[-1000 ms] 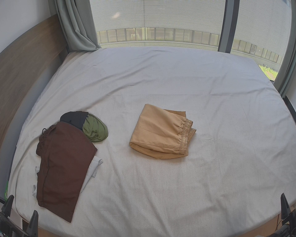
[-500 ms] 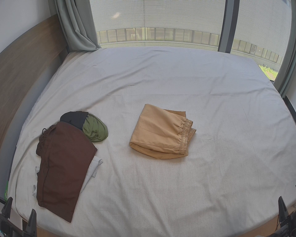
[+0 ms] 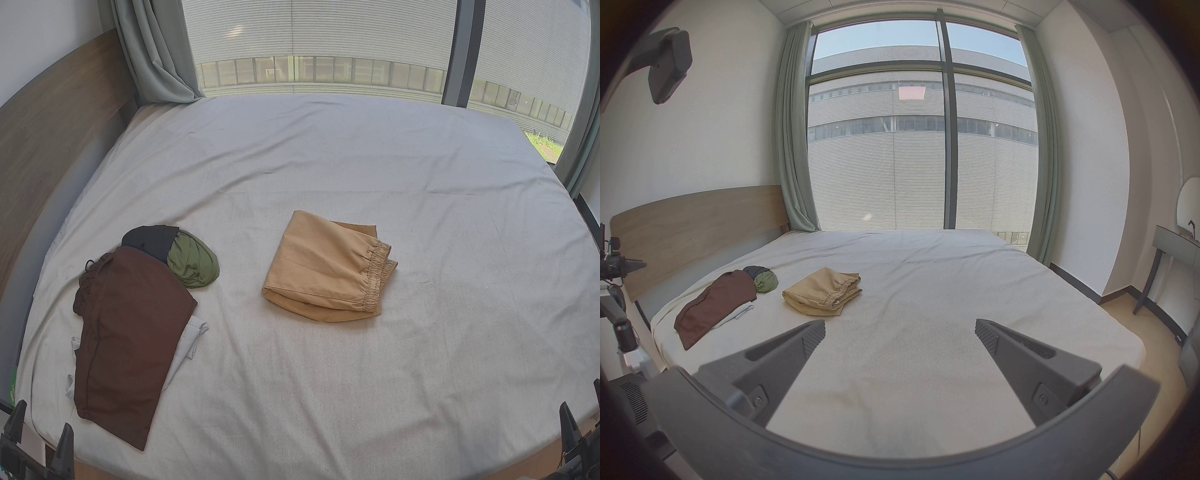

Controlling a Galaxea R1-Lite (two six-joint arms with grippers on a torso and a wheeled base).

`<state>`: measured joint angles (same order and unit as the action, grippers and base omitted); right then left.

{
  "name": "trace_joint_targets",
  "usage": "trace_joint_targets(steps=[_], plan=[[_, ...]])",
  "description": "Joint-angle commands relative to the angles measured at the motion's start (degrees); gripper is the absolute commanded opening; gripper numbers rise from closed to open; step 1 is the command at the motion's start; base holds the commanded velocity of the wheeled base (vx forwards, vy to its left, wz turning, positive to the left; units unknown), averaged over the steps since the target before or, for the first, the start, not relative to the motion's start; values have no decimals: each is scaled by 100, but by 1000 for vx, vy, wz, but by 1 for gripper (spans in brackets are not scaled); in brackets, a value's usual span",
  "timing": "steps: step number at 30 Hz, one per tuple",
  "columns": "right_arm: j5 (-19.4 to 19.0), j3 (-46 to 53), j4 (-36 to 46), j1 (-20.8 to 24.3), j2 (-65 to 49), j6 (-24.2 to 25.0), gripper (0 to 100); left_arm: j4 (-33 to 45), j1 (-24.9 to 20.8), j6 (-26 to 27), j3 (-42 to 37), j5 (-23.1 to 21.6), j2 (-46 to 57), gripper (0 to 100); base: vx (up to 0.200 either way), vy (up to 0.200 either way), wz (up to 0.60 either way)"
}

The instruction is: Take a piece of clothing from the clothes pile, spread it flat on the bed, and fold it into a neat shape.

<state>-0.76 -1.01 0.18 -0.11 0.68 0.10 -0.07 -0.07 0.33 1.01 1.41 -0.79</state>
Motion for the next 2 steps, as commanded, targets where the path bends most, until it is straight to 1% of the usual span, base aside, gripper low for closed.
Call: trace_joint_targets(steps=[1,2], plan=[[-4,84,-1,2,-24,17,100,-1,7,-7,-101,8,53,100,0,0,0],[14,84,-1,2,-24,17,100,-1,7,-7,-101,8,53,100,0,0,0]])
